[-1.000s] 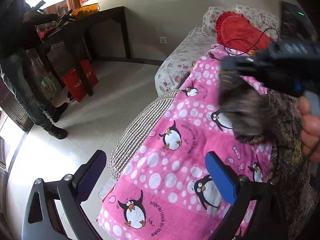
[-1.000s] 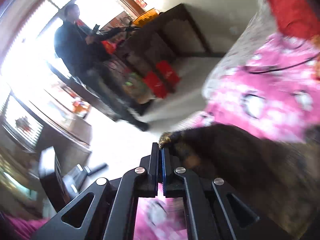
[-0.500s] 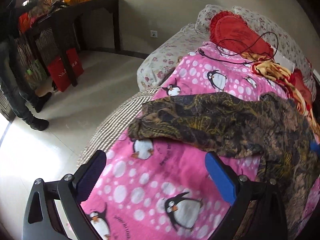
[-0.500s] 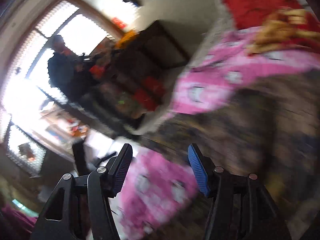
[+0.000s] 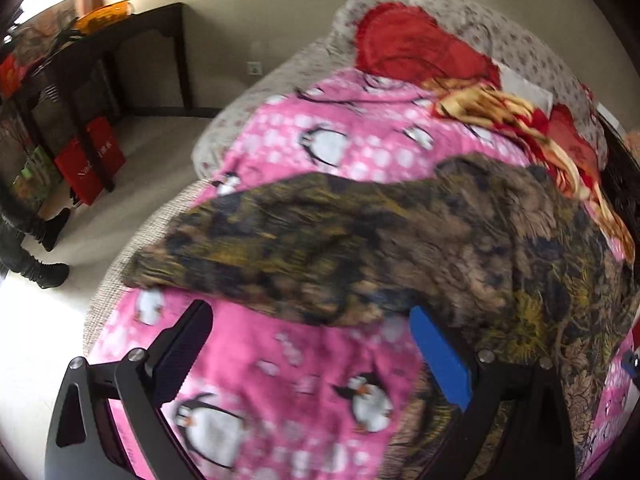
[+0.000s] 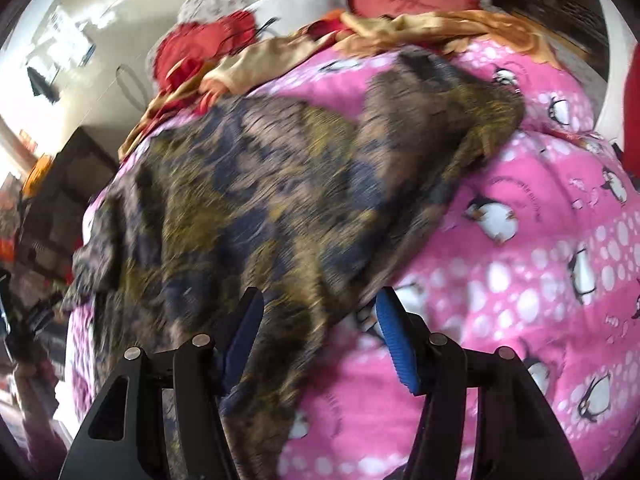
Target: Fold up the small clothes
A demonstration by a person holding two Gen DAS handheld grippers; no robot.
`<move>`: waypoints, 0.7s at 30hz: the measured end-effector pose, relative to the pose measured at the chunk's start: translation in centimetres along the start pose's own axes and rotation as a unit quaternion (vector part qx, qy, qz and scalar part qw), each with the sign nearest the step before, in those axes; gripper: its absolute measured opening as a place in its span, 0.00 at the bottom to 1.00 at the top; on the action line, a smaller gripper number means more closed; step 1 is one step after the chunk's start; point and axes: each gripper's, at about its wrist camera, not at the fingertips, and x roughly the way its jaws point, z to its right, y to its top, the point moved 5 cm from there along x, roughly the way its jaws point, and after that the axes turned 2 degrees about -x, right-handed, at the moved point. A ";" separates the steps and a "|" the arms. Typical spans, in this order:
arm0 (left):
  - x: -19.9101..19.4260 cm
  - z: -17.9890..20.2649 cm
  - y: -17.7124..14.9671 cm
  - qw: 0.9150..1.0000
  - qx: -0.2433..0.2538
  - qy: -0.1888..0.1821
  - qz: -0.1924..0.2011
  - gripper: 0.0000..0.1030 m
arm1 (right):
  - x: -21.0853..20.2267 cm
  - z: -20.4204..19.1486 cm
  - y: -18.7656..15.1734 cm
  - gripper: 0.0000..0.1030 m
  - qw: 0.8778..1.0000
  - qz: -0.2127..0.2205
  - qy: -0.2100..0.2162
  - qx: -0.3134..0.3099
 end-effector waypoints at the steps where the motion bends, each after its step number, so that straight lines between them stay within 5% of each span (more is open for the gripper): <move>1: 0.1 0.5 -0.1 1.000 0.006 0.000 0.000 0.98 | 0.2 0.0 0.3 0.51 1.000 0.002 0.002 0.004; 4: 0.2 0.8 -0.3 1.000 0.009 0.010 0.000 0.98 | 1.1 -1.3 0.4 0.51 1.000 -0.004 0.030 -0.001; 7: 0.3 0.0 -0.1 1.000 -0.007 0.007 -0.011 0.98 | 2.2 -2.5 0.5 0.51 0.999 0.011 -0.024 -0.029; 8: 0.1 -0.3 -0.1 1.000 -0.011 0.007 -0.010 0.98 | 2.1 -1.7 1.5 0.51 0.997 0.024 -0.065 -0.021; 13: -0.6 -2.5 0.0 0.999 -0.026 0.021 0.000 0.98 | -0.3 5.4 4.9 0.51 0.982 0.119 -0.099 0.103; 17: 0.3 -4.2 -0.2 0.998 -0.049 0.029 -0.016 0.98 | 1.3 10.0 8.2 0.52 0.978 0.110 -0.095 0.151; 21: 0.6 -5.2 -0.7 0.997 -0.067 0.040 -0.025 0.98 | 6.1 11.3 10.4 0.50 0.984 0.048 -0.082 0.153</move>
